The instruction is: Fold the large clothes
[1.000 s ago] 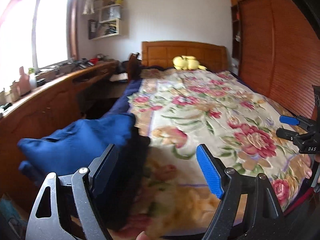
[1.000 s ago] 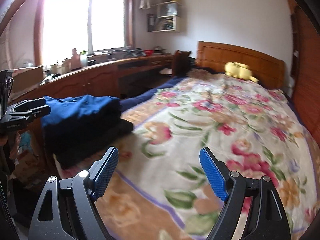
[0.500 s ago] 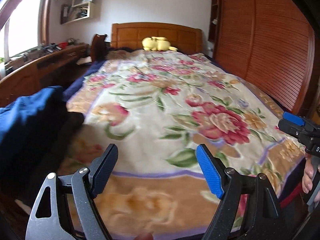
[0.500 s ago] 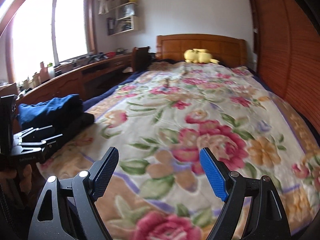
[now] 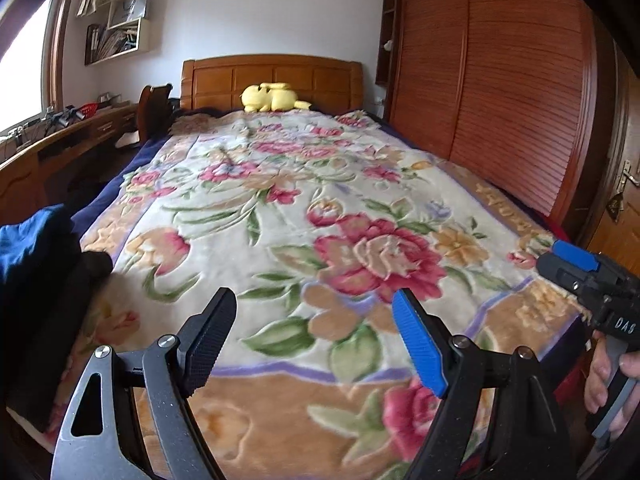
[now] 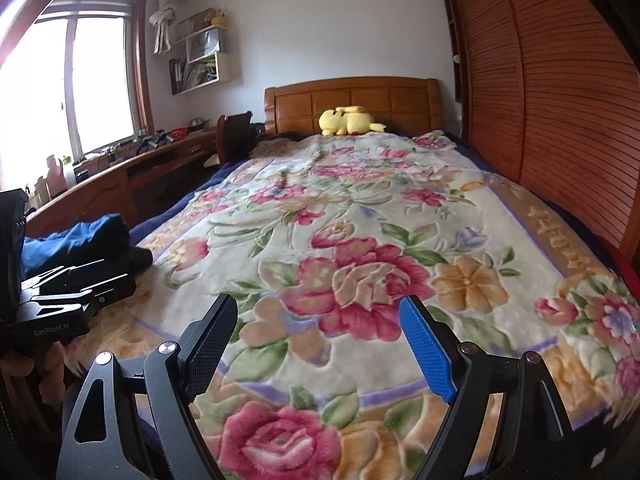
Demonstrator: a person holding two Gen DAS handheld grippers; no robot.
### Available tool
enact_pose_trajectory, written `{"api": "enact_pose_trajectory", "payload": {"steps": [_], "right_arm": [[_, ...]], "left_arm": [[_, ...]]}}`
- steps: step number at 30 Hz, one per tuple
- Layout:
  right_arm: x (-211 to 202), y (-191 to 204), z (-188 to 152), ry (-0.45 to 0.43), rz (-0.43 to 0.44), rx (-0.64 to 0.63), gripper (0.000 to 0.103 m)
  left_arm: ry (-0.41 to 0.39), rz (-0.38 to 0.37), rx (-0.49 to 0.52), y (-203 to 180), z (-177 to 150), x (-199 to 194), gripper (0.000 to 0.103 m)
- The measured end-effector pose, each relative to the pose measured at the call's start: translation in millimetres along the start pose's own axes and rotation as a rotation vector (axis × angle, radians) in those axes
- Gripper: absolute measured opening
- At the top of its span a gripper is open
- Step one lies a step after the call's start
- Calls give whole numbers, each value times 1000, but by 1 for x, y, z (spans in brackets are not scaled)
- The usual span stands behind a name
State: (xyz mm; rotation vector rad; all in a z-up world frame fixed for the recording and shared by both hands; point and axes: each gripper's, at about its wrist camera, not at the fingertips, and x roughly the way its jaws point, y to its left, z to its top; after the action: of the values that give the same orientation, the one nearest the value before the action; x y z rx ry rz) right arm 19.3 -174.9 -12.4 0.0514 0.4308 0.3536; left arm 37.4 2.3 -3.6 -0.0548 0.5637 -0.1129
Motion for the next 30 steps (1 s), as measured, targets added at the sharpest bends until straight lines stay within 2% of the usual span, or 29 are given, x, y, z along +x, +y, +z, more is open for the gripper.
{"api": "enact_pose_trajectory", "payload": {"steps": [13,18,21,30], "right_arm": [[-78,37,19,-161,-28,4,84],[-95,36,3,-191,-43,2,84],[-92,36,-6,-191,-44,0,84],[-72,28,-1,-182,-43,-2,84]], "left_arm": [[-131,14,17,-23,25,-70,81],[-164,21,7,-22,25,-85,81],[-170,32,14,-22,25,-88,81],[-164,34,7,-20,23,-87,81]]}}
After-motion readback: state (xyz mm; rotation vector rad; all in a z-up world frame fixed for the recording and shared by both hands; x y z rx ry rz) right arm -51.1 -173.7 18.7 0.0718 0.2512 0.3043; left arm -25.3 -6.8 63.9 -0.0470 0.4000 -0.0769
